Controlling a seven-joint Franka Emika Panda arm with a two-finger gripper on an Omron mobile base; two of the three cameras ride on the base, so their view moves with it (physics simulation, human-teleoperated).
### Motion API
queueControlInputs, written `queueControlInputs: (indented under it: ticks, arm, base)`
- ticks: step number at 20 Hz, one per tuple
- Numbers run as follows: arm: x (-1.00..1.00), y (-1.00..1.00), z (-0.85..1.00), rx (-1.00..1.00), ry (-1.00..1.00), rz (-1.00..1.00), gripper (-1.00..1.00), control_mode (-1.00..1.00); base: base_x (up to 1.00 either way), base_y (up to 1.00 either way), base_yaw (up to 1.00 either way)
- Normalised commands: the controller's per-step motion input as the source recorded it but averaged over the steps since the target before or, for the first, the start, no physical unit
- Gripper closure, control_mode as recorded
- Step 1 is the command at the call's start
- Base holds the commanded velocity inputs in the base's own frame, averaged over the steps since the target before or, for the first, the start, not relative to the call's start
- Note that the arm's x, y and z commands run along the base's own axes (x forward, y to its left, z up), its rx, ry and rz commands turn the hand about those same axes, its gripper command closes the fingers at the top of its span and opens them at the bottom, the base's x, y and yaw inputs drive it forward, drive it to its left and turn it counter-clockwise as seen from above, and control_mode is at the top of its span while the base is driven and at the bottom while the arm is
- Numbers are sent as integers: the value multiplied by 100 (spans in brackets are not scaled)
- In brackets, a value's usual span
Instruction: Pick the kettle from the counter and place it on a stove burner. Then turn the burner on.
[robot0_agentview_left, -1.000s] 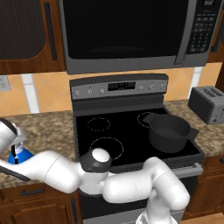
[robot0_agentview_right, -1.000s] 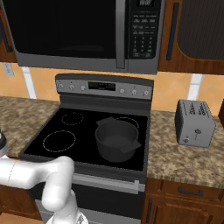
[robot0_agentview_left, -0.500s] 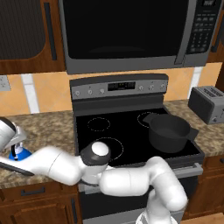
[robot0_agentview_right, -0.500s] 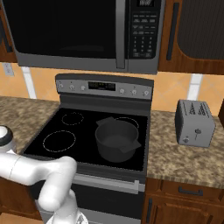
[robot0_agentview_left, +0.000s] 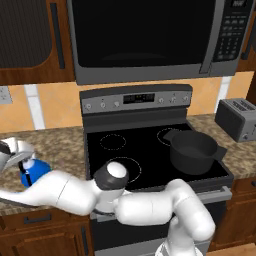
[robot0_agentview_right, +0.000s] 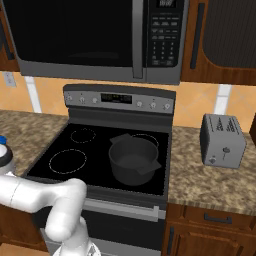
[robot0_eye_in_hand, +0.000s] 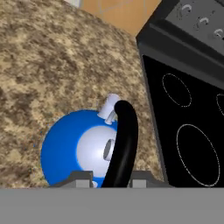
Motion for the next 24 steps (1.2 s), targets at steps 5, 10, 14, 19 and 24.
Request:
queueControlInputs:
  ticks: [5, 10, 14, 19, 24]
  arm:
    - [-24, -100, 1, 0, -43, -7, 100, -100]
    - [0, -100, 6, 7, -27, -6, 100, -100]
    - [0, -100, 21, 14, -5, -7, 100, -100]
    - [0, -100, 3, 14, 0, -6, 100, -100]
    - [0, -100, 2, 13, -2, -5, 100, -100]
  base:
    - [0, 0, 0]
    - [0, 0, 0]
    - [0, 0, 0]
    - [0, 0, 0]
    - [0, 0, 0]
